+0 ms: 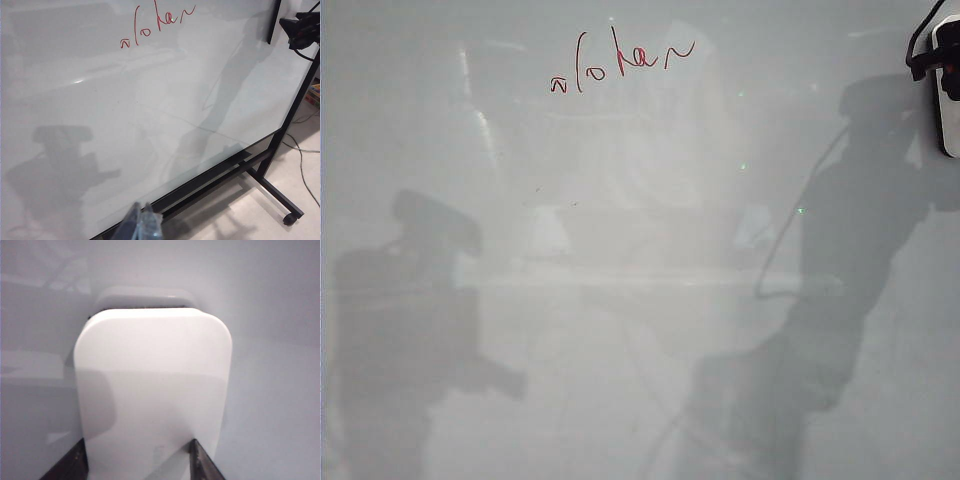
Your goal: Grab the whiteboard eraser that is attached to the surface of the whiteboard and use it to clean the writing on the whiteboard.
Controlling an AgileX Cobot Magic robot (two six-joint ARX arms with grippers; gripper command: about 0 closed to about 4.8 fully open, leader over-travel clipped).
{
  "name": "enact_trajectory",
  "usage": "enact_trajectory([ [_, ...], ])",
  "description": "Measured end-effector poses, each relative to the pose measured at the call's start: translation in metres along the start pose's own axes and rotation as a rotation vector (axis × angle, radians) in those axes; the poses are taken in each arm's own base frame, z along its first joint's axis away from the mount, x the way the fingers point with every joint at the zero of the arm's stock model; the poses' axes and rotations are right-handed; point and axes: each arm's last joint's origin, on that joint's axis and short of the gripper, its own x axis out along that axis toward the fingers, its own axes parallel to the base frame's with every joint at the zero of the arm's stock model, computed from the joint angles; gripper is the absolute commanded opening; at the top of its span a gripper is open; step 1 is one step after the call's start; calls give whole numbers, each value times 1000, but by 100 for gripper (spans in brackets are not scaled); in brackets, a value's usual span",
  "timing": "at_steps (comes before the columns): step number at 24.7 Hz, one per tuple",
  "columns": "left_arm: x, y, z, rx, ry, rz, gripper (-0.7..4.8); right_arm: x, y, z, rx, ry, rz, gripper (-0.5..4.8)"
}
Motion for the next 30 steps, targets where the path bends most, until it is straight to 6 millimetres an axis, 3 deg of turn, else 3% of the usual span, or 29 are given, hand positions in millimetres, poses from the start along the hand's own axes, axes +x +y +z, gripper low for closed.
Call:
enact_trajectory([
  [3,0,0,0,0,0,0,-6,0,0,0,-7,2,1,206],
  [8,0,0,0,0,0,0,-6,0,0,-1,-26,7,8,207],
  [19,0,0,0,0,0,0,-6,1,0,-1,-77,3,21,334],
  [28,0,0,0,0,0,0,-6,6,-4,1,-83,12,18,340],
  [30,0,0,0,-1,0,0,-6,7,-4,1,-83,10,20,374],
])
